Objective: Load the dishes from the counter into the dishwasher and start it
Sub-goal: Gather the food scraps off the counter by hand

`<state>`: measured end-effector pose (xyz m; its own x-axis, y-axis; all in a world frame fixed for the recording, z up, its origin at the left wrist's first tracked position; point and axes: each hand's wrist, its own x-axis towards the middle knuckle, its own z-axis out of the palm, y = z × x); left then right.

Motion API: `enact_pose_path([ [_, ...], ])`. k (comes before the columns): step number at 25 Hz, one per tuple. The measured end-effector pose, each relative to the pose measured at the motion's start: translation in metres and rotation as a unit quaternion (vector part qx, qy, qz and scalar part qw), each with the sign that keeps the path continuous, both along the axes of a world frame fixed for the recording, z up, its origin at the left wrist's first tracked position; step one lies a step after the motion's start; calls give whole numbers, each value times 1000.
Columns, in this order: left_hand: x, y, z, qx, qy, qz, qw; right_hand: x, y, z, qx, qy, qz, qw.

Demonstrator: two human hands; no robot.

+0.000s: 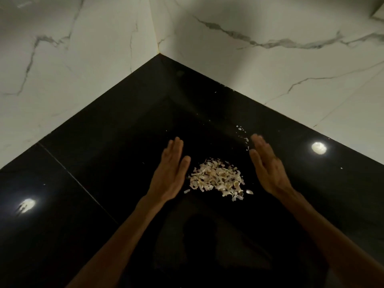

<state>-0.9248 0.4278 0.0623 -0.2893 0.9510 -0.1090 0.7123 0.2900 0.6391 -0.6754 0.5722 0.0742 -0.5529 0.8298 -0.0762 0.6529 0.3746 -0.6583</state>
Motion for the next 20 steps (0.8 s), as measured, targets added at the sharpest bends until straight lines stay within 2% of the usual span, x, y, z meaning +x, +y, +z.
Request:
enact_pose_path([
  [2, -20, -8, -8, -51, 66, 19, 996, 18, 12, -10, 27, -94, -61, 993],
  [4, -5, -3, -14, -72, 123, -20, 990, 14, 10, -23, 59, -183, -41, 980],
  [5, 13, 5, -16, -64, 113, -44, 991, 0, 4, -27, 61, -188, -23, 980],
  [7, 52, 19, -14, -49, 50, -86, 994, -31, -17, -27, 45, -153, 31, 987],
  [9, 73, 24, -11, -15, -41, -74, 996, -49, -35, -23, 3, -74, 87, 993],
  [11, 73, 21, -6, 21, -205, -11, 978, -41, -46, -17, -90, 46, 56, 993],
  [12, 71, 17, -4, 42, -281, 19, 958, -35, -52, -17, -106, 68, 38, 991],
  [13, 68, 14, -2, 63, -329, 47, 941, -30, -61, -16, -84, 44, 33, 995],
  [16, 63, 14, 2, 99, -397, 101, 907, -45, -82, -22, 68, -87, 72, 991],
  [20, 55, 13, -2, 146, -461, 151, 862, -74, -86, -27, 102, -138, 92, 981],
])
